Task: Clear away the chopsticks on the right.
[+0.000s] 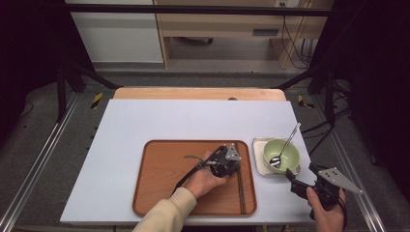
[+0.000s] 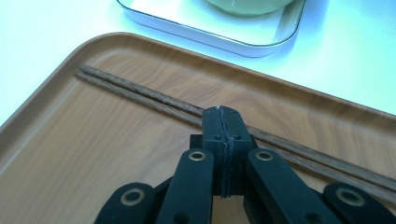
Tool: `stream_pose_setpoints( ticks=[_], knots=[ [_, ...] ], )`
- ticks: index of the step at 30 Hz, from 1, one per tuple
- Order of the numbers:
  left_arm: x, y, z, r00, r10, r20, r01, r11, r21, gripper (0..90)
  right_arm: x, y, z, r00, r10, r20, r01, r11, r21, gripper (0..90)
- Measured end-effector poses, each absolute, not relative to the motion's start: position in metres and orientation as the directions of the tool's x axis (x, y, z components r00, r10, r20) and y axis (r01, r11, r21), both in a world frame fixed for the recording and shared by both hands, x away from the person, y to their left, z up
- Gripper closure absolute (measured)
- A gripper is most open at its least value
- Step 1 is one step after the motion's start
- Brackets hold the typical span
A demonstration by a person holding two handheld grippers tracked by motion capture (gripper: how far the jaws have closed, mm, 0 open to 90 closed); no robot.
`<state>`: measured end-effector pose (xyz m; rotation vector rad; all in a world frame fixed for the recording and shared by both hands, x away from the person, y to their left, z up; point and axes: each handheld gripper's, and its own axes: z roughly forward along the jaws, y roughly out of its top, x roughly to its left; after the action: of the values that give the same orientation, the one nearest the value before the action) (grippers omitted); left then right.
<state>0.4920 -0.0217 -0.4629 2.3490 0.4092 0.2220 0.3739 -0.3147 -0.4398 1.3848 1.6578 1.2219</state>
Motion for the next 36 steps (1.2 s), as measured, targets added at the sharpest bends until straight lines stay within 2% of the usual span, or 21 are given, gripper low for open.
stream_pose_setpoints(
  ticks=[6, 12, 13, 14, 17, 25, 26, 28, 29, 30, 32, 34, 36],
  knots=[
    [0.488, -0.007, -0.452, 0.928, 0.362, 0.084, 0.206, -0.689, 0.695, 89.7, 0.375, -0.317, -0.439, -0.230, 0.966, 0.118, 0.368, -0.026, 0.930, 11.5],
    [0.481, 0.026, -0.436, 0.902, 0.424, 0.088, 0.220, -0.624, 0.750, 87.1, 0.375, -0.321, -0.439, -0.211, 0.970, 0.116, 0.356, -0.034, 0.934, 11.3],
    [0.478, 0.032, -0.435, 0.893, 0.442, 0.084, 0.228, -0.606, 0.762, 82.3, 0.374, -0.322, -0.439, -0.212, 0.970, 0.119, 0.360, -0.036, 0.932, 12.2],
    [0.475, 0.039, -0.434, 0.888, 0.453, 0.078, 0.234, -0.593, 0.771, 82.3, 0.374, -0.322, -0.439, -0.218, 0.968, 0.122, 0.360, -0.036, 0.932, 13.8],
    [0.468, 0.056, -0.431, 0.875, 0.477, 0.082, 0.234, -0.566, 0.791, 74.7, 0.375, -0.325, -0.440, -0.222, 0.966, 0.130, 0.360, -0.043, 0.932, 15.4],
    [0.456, 0.091, -0.421, 0.845, 0.528, 0.083, 0.216, -0.480, 0.850, 52.5, 0.374, -0.330, -0.444, -0.216, 0.969, 0.123, 0.373, -0.035, 0.927, 13.9],
    [0.454, 0.095, -0.420, 0.844, 0.530, 0.077, 0.215, -0.468, 0.857, 52.5, 0.374, -0.330, -0.444, -0.216, 0.969, 0.123, 0.373, -0.035, 0.927, 13.9],
    [0.452, 0.102, -0.420, 0.838, 0.540, 0.080, 0.206, -0.448, 0.870, 43.3, 0.374, -0.330, -0.445, -0.217, 0.969, 0.122, 0.378, -0.032, 0.925, 13.6],
    [0.450, 0.107, -0.419, 0.832, 0.548, 0.092, 0.198, -0.447, 0.873, 43.3, 0.374, -0.331, -0.444, -0.224, 0.966, 0.127, 0.376, -0.035, 0.926, 13.6],
    [0.449, 0.111, -0.419, 0.827, 0.553, 0.100, 0.192, -0.445, 0.875, 37.4, 0.375, -0.332, -0.444, -0.234, 0.964, 0.124, 0.370, -0.030, 0.929, 13.5],
    [0.448, 0.121, -0.421, 0.822, 0.559, 0.107, 0.185, -0.441, 0.878, 34.2, 0.376, -0.332, -0.443, -0.231, 0.964, 0.131, 0.367, -0.039, 0.930, 13.6],
    [0.448, 0.134, -0.422, 0.797, 0.582, 0.162, 0.165, -0.468, 0.868, 22.0, 0.378, -0.332, -0.440, -0.224, 0.963, 0.153, 0.390, -0.056, 0.919, 14.8],
    [0.448, 0.150, -0.426, 0.775, 0.608, 0.170, 0.175, -0.465, 0.868, 20.1, 0.379, -0.332, -0.439, -0.222, 0.964, 0.146, 0.385, -0.051, 0.922, 15.1]
  ],
)
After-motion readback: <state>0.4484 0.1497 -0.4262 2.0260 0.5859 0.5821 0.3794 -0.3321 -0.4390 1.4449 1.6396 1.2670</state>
